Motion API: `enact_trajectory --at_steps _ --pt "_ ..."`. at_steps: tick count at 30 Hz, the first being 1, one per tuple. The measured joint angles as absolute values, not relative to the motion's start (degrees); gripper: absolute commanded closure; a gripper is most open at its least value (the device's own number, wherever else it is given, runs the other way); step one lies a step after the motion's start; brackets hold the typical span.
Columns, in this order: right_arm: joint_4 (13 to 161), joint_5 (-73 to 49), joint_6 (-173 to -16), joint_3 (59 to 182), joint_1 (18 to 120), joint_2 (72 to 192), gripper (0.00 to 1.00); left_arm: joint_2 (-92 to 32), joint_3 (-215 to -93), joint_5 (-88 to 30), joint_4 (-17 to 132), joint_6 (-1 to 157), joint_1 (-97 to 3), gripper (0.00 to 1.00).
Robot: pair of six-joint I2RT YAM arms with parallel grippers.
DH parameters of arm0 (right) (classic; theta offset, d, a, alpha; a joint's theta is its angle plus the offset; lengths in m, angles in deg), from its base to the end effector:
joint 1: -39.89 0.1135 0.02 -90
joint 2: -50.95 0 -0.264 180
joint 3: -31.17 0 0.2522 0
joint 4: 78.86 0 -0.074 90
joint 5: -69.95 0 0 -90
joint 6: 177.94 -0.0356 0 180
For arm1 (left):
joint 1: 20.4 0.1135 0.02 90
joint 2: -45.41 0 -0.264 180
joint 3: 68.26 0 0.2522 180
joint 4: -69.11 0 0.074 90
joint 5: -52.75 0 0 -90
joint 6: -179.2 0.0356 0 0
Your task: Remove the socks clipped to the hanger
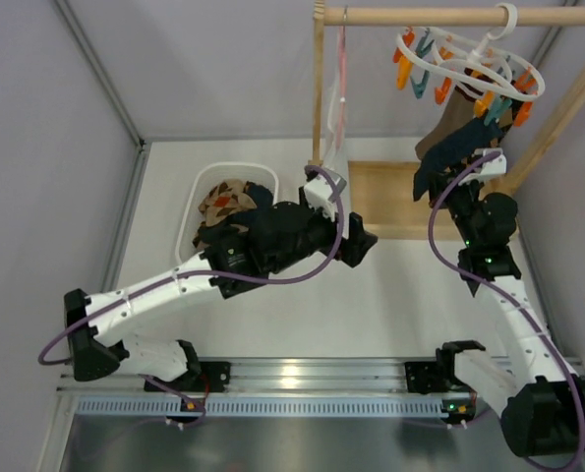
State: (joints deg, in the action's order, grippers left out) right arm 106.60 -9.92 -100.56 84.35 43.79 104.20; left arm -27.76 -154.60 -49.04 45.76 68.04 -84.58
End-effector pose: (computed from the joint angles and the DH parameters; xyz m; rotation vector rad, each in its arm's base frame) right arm 0.2219 0.0214 0.3350 -0.0312 1.4884 0.3639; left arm 0.1356 -0.2635 0.4044 0.5232 1.7578 -0.8972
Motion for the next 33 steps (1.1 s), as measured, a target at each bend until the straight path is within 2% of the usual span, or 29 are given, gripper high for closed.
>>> enact_trajectory --at_steps 7,17,30,31,33 --pt "97.83 -12.83 -101.92 92.92 46.15 106.23 1.0 -35.34 -156.65 -46.72 49.65 73.0 -83.57 0.02" --pt "77.84 -20.33 -106.62 106.38 51.57 108.83 1.0 -39.54 -148.91 -41.41 73.7 87.03 -82.92 0.02" --pt "70.95 -25.24 -107.73 109.53 55.94 110.74 1.0 -60.33 -160.5 -49.45 86.72 101.22 -82.39 0.03" --pt "70.97 -25.22 -107.73 109.53 56.05 110.74 1.0 -61.42 -161.7 -50.41 87.53 101.67 -82.35 0.04" --pt "70.97 -25.14 -107.73 109.53 56.16 110.74 1.0 -63.63 -163.78 -51.94 88.89 102.48 -82.22 0.16"
